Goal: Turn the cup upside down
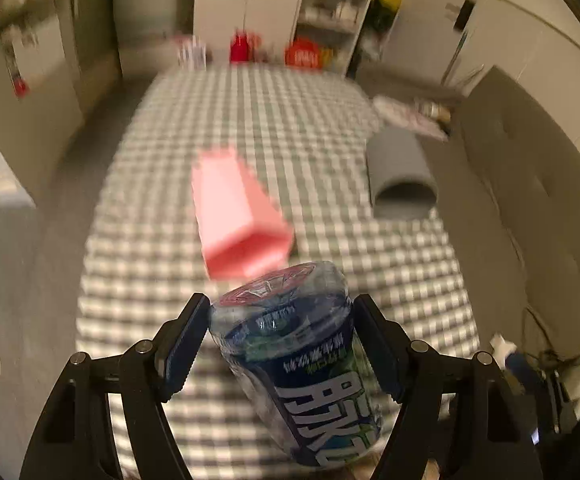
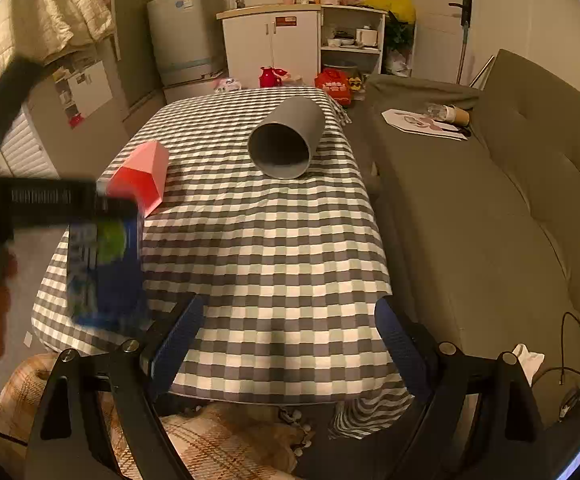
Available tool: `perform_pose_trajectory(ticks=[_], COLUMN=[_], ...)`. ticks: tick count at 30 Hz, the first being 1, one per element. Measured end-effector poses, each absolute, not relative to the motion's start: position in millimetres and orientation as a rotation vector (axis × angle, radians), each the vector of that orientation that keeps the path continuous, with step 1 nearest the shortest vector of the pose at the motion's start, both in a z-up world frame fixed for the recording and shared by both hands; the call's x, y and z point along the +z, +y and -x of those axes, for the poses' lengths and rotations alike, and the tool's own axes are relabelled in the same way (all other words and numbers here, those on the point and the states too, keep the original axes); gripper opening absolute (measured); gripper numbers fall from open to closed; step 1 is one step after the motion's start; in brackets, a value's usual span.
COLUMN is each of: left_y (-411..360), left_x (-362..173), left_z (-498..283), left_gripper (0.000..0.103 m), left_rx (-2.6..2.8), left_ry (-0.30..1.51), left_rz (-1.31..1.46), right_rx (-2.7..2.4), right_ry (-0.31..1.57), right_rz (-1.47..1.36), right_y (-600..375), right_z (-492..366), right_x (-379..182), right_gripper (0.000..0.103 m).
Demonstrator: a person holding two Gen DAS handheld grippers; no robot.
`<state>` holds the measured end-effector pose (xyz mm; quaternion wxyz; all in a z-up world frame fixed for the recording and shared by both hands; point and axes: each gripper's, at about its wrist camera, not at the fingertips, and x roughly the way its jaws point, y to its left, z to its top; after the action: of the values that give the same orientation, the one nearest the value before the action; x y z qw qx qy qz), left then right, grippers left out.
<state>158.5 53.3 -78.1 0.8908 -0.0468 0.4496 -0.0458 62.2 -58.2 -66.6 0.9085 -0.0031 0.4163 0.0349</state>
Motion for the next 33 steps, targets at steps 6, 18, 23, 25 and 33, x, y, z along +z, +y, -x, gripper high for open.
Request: perform_pose_trajectory(ticks=[6,18,23,25,33], left_y=[31,31,26,19,8], left_x=[-66,-87,-102,-110,-139], left_z=[-133,-109,-120,-124,-132], left_gripper=[0.075,0.083,0.085,0.085,0.068], left_rx=[-0.141,-0.217,-0.242,-0.256,-0.262], left_ry=[0.68,0.666,0.721,0.74,0.803], left_rz=[-0.087,-0.094,-0.052,-0.068,-0.11], right_rx=[0.066,0.042,0.042,0.038,0.035], right_ry=[0.869,0.87,0.868,0.871,0.877], right_rz=[0.013,-0.012,-0.018,-0.021,-0.034], right_y=[-56,-66,-68,-70,-74], right_z=[-63,-62,-60,-60,-62], right_x=[-72,-74,-74,-75,-78], right_gripper=[0.088,0.088,0.088,0.088,0.088])
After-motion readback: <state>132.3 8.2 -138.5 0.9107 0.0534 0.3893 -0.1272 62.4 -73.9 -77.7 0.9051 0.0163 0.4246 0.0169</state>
